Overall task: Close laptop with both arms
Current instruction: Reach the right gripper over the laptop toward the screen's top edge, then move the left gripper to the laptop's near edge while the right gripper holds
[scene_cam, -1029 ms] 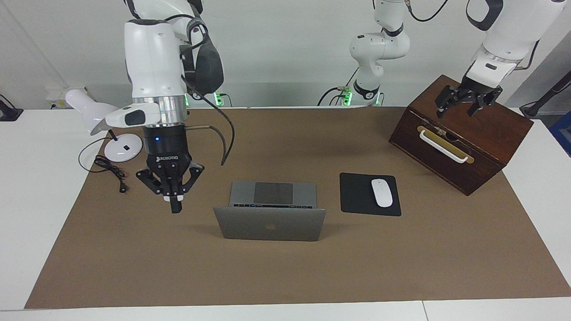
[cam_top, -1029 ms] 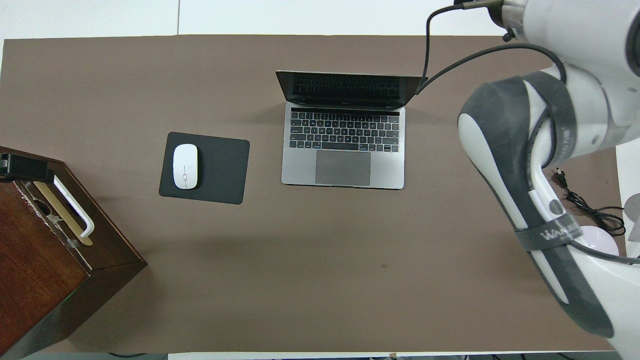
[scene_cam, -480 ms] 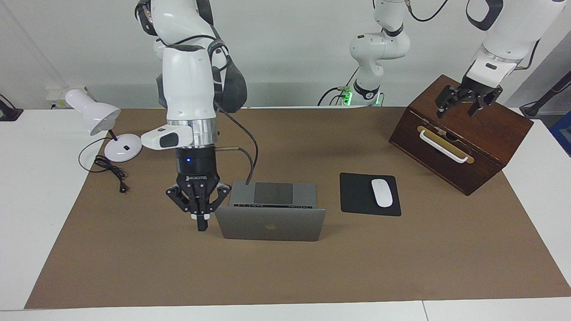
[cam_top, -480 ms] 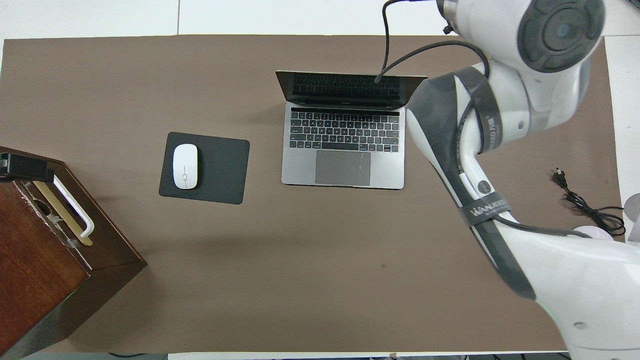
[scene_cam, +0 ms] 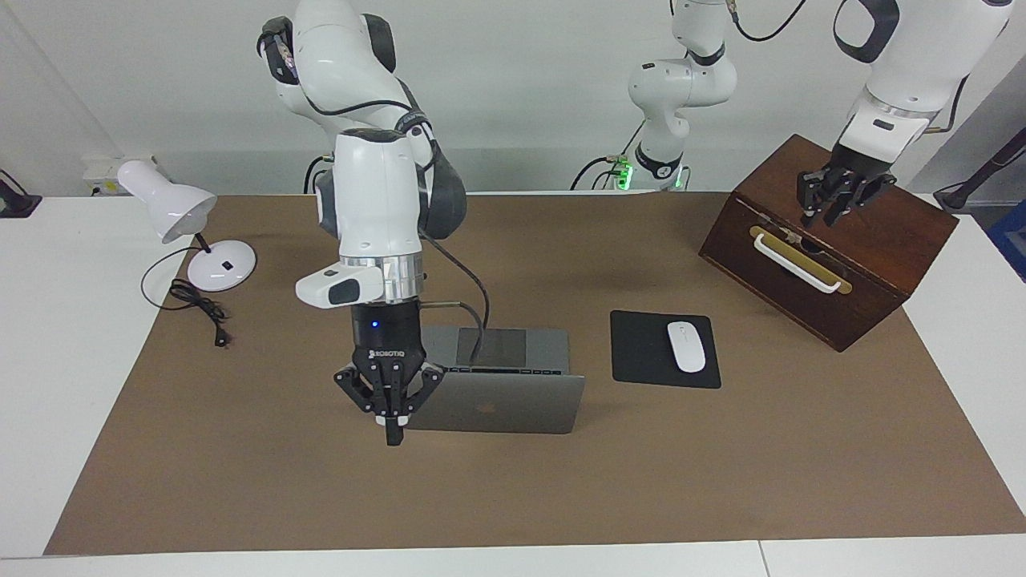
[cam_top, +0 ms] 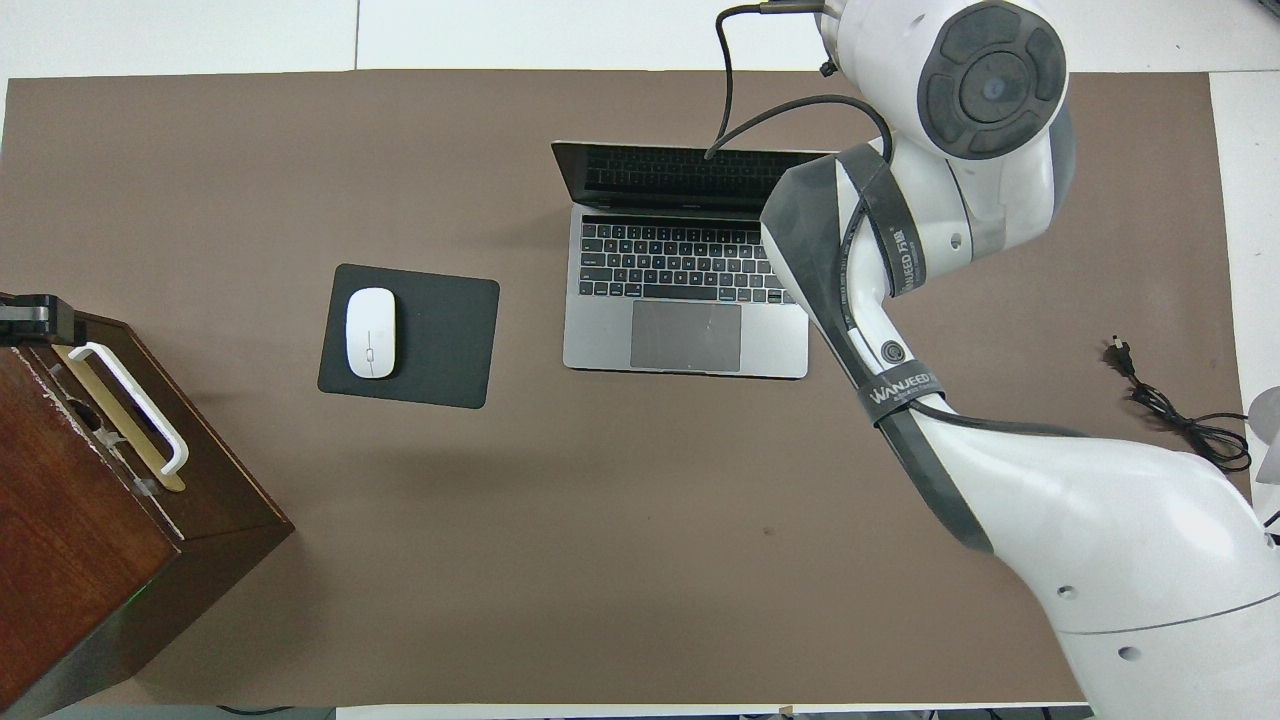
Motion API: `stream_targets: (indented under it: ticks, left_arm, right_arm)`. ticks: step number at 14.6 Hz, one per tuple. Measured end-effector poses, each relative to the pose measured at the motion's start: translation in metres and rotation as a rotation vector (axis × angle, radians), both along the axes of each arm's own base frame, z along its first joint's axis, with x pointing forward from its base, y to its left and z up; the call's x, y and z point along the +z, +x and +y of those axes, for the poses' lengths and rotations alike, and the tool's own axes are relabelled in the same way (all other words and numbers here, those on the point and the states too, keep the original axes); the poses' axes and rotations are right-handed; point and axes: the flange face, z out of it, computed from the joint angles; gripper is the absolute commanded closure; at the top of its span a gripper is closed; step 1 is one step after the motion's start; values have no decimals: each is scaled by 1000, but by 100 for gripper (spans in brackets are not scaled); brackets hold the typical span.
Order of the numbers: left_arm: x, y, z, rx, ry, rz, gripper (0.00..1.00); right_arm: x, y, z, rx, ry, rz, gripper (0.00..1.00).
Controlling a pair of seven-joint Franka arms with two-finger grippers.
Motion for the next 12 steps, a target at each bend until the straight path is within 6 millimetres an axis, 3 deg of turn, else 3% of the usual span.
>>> stream_targets:
  ticks: [3,6,8,12]
  left_arm:
    - [3,4,-5,9,-1,-41,100]
    - [5,10,-26,-27,-3,-93,100]
    - [2,13,-50,-67,-7,-129,100]
    - [-24,12,-116,-147,-29,-187,100]
  right_arm:
    - [1,0,1,-20,21,-3,100]
    - [-2,0,2,-24,27,1,100]
    - [-6,1,3,-24,25,6,100]
    - [-12,3,4,-24,22,14,100]
